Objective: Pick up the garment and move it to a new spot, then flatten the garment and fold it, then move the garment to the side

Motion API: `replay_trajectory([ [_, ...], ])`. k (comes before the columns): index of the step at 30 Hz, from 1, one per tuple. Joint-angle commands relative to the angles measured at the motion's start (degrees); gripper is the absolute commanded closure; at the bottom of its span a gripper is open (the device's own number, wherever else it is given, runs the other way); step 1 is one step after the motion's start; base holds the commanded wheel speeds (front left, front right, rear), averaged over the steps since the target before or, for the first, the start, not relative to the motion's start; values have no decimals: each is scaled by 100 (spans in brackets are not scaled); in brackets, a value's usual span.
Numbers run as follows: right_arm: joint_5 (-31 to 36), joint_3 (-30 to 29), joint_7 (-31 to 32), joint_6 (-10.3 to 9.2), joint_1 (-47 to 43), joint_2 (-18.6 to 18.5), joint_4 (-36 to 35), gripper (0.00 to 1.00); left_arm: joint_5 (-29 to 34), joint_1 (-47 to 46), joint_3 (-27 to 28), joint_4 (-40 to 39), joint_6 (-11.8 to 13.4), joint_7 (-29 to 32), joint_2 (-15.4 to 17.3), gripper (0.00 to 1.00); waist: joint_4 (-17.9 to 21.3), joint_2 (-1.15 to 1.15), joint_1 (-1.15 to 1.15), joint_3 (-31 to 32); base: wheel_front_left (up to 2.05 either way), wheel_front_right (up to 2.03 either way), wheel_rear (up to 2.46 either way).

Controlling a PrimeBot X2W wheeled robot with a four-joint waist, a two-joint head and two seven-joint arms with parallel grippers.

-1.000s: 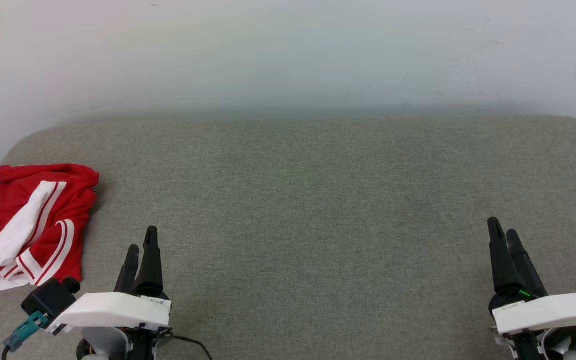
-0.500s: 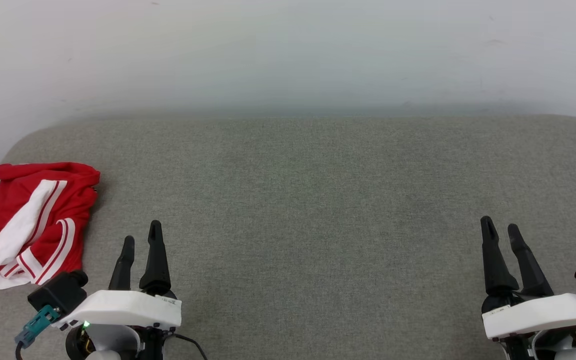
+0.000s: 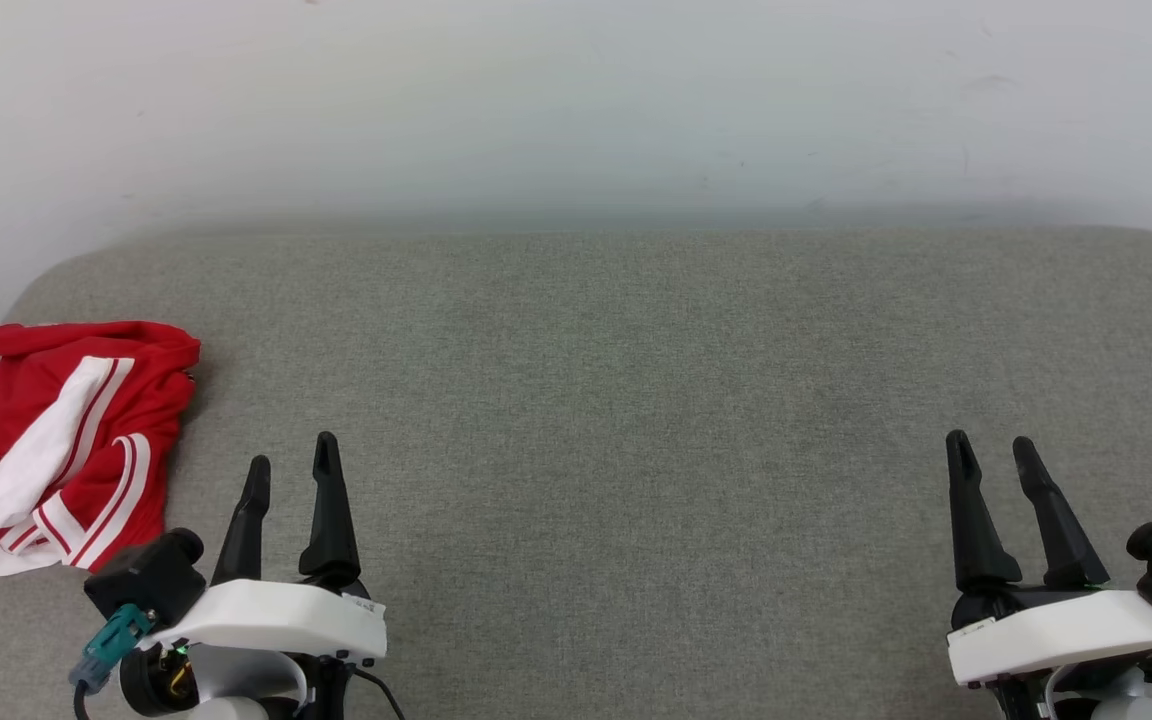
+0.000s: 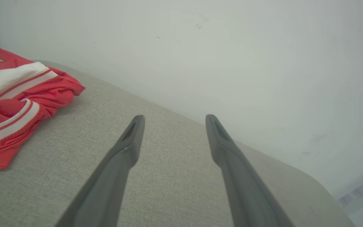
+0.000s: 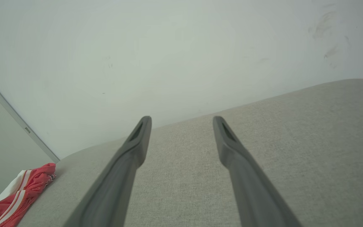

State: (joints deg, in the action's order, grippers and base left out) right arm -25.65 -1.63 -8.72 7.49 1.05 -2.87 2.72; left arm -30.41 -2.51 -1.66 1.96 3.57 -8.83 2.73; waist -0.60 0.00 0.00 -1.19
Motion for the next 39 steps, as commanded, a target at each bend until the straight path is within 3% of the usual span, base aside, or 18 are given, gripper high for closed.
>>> replay_trajectory([
  [1, 134, 8, -57, 1, -22, -3, -83, 0, 145, 22, -31, -73, 21, -52, 15, 0, -2, 0, 0, -4, 0, 0, 0],
  [20, 1213, 37, -313, 0, -50, -2, -243, 0, 1359, 64, -208, -171, 115, -307, 17, 0, -13, 0, 0, -64, 0, 0, 0],
  [39, 2031, -1, -532, 0, -84, -1, -342, 0, 2149, 88, -274, -213, 163, -520, 20, 0, -24, 0, 0, -156, 0, 0, 0],
])
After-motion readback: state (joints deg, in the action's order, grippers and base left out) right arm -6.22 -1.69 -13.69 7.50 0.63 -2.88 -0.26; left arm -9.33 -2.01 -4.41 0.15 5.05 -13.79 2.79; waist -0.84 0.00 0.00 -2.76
